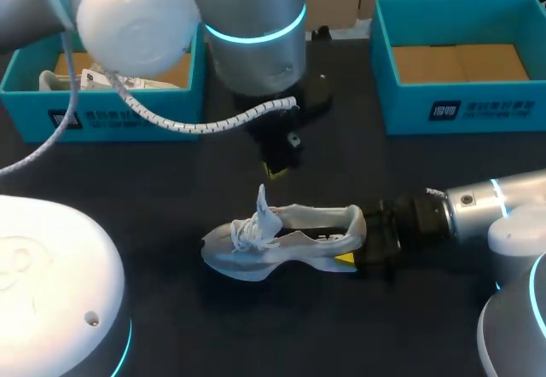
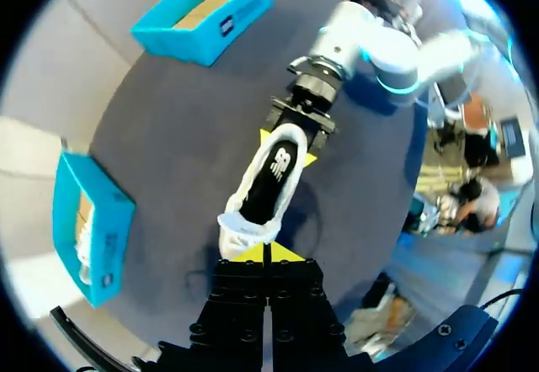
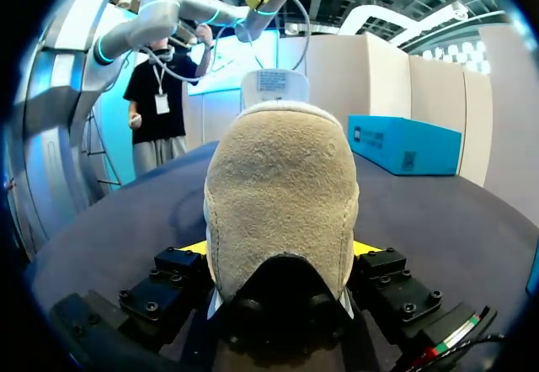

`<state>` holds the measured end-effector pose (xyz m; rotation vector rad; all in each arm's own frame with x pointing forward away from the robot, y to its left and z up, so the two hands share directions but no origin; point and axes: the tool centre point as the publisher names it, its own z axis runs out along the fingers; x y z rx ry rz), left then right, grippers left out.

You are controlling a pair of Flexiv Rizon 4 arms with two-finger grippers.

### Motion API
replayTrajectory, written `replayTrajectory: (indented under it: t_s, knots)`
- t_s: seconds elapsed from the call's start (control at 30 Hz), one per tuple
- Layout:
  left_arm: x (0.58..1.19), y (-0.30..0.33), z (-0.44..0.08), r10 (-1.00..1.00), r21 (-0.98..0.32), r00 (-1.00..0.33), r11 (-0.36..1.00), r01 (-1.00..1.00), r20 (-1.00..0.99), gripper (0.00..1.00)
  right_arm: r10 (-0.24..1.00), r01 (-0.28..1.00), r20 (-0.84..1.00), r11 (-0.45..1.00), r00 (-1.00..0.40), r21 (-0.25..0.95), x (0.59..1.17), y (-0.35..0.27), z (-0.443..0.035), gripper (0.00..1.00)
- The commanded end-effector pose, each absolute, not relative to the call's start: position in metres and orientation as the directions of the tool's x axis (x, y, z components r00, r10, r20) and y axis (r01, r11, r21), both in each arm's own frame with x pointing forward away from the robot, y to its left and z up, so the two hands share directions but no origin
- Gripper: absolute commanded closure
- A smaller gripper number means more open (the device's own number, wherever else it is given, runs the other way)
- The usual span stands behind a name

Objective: Take the shoe out of the shoebox, open the shoe tongue, remove and reinsert the insole, then place the shoe into the shoebox

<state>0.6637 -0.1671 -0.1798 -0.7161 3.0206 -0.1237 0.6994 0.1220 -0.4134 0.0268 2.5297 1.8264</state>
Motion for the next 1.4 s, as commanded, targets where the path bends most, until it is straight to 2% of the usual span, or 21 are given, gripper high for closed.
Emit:
replayTrajectory:
  t_s: [0.03, 0.23, 0.37, 0.4, 0.5, 0.6, 0.63, 1.0, 1.23, 1.4]
  knots:
    - [0.664, -0.173, -0.177, -0.396, -0.057, -0.917, 0.918, -0.393, -0.049, 1.0, 0.027, 0.001, -0.008, 0.317, -1.0, 0.949, 0.699, 0.124, -0.416, 1.0]
    - [0.664, -0.173, -0.177, -0.396, -0.057, -0.917, 0.918, -0.393, -0.049, 1.0, 0.027, 0.001, -0.008, 0.317, -1.0, 0.949, 0.699, 0.124, -0.416, 1.0]
    - [0.679, -0.182, -0.201, -0.08, -0.157, -0.992, 0.983, -0.095, 0.096, 1.0, 0.027, 0.001, -0.008, 0.317, -1.0, 0.949, 0.699, 0.124, -0.416, 1.0]
    - [0.687, -0.186, -0.209, -0.118, -0.146, -0.988, 0.98, -0.132, 0.102, 1.0, 0.027, 0.001, -0.008, 0.317, -1.0, 0.949, 0.699, 0.124, -0.416, 1.0]
    - [0.695, -0.194, -0.228, -0.06, -0.132, -0.992, 0.988, -0.074, 0.109, 1.0, 0.027, 0.001, -0.008, 0.317, -1.0, 0.949, 0.699, 0.124, -0.416, 1.0]
    - [0.702, -0.198, -0.247, 0.081, -0.185, -0.986, 0.981, 0.052, 0.149, 1.0, 0.027, 0.001, -0.008, 0.317, -1.0, 0.949, 0.699, 0.124, -0.416, 1.0]
    - [0.703, -0.197, -0.253, 0.213, -0.246, -0.963, 0.954, 0.169, 0.167, 1.0, 0.027, 0.001, -0.008, 0.317, -1.0, 0.949, 0.699, 0.124, -0.416, 1.0]
    - [0.703, -0.197, -0.253, 0.213, -0.246, -0.963, 0.954, 0.169, 0.167, 1.0, 0.027, 0.001, -0.008, 0.317, -1.0, 0.949, 0.699, 0.124, -0.416, 1.0]
    - [0.692, -0.222, -0.288, 0.234, -0.225, -0.952, 0.956, 0.188, 0.198, 1.0, 0.027, 0.001, -0.008, 0.317, -1.0, 0.949, 0.699, 0.124, -0.416, 1.0]
    - [0.687, -0.226, -0.289, 0.266, -0.218, -0.944, 0.95, 0.223, 0.194, 1.0, 0.027, 0.001, -0.008, 0.317, -1.0, 0.949, 0.699, 0.124, -0.416, 1.0]
